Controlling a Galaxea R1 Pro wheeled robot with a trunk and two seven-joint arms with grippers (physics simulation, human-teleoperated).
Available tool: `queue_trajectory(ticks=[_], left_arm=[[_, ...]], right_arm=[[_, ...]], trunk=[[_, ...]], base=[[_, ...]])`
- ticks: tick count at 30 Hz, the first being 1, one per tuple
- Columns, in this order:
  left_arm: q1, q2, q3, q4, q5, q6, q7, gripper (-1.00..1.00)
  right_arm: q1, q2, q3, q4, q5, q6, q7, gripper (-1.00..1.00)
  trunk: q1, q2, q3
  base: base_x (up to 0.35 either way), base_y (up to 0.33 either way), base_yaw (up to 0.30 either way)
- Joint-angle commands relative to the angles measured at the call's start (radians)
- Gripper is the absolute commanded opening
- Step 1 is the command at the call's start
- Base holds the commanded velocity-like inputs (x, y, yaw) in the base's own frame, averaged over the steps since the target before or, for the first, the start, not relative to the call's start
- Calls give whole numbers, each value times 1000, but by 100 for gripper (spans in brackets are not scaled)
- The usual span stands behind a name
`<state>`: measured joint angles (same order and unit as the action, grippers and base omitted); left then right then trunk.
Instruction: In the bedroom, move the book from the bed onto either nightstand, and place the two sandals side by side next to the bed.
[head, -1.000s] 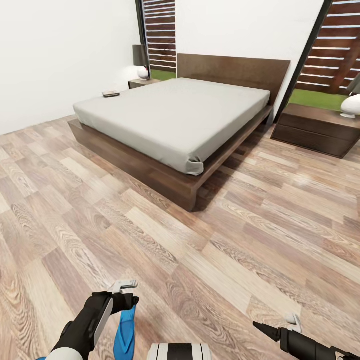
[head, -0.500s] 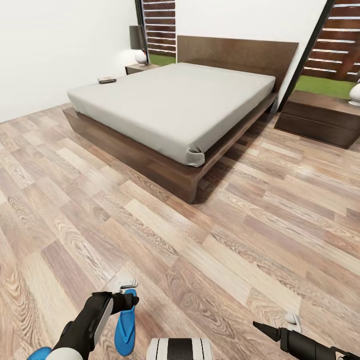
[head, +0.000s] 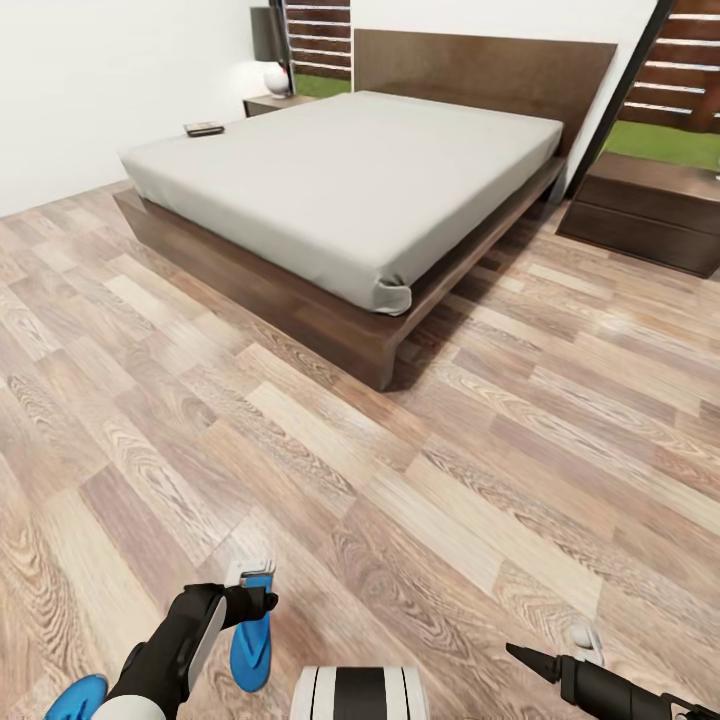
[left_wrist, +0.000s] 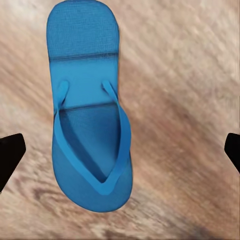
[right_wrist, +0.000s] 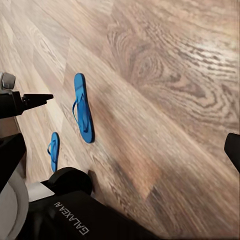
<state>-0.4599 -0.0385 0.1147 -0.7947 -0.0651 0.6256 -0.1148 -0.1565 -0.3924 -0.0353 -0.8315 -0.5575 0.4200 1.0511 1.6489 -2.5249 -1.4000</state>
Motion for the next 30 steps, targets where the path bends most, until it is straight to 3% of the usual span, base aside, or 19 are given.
queue_trajectory(ticks=[1, 18, 22, 23, 24, 25, 28, 30], left_arm=[[0, -1, 5, -1, -7, 5, -8, 100], [0, -1, 6, -1, -6, 5, -9, 100], [0, -1, 6, -1, -6, 5, -9, 100], [0, -1, 5, -1, -6, 5, -9, 100], [0, -1, 5, -1, -6, 5, -9, 100], [0, -1, 5, -1, -6, 5, -9, 100], [0, -1, 6, -1, -5, 5, -9, 100], [0, -1, 6, -1, -5, 5, -9, 100]], right_arm=[[0, 0, 0, 0, -7, 9, 1, 100], [-1, -7, -10, -16, -12, 29, 10, 100], [-2, -12, -21, -58, -14, 129, 10, 100], [-2, -14, -26, -111, -14, 217, 8, 100], [-4, -16, -67, -243, -12, 416, 4, 100], [-5, -16, -83, -266, -12, 444, 4, 100], [-8, -17, -184, -393, -18, 550, 3, 100], [-8, -18, -197, -412, -19, 568, 5, 100]], trunk=[[0, -1, -5], [7, -4, -67], [7, -4, -67], [7, -4, -67], [7, -4, -67], [7, -4, -67], [7, -4, -67], [7, -4, -67]], base=[[0, 0, 0], [0, 0, 0], [0, 0, 0], [0, 0, 0], [0, 0, 0], [0, 0, 0], [0, 0, 0], [0, 0, 0]])
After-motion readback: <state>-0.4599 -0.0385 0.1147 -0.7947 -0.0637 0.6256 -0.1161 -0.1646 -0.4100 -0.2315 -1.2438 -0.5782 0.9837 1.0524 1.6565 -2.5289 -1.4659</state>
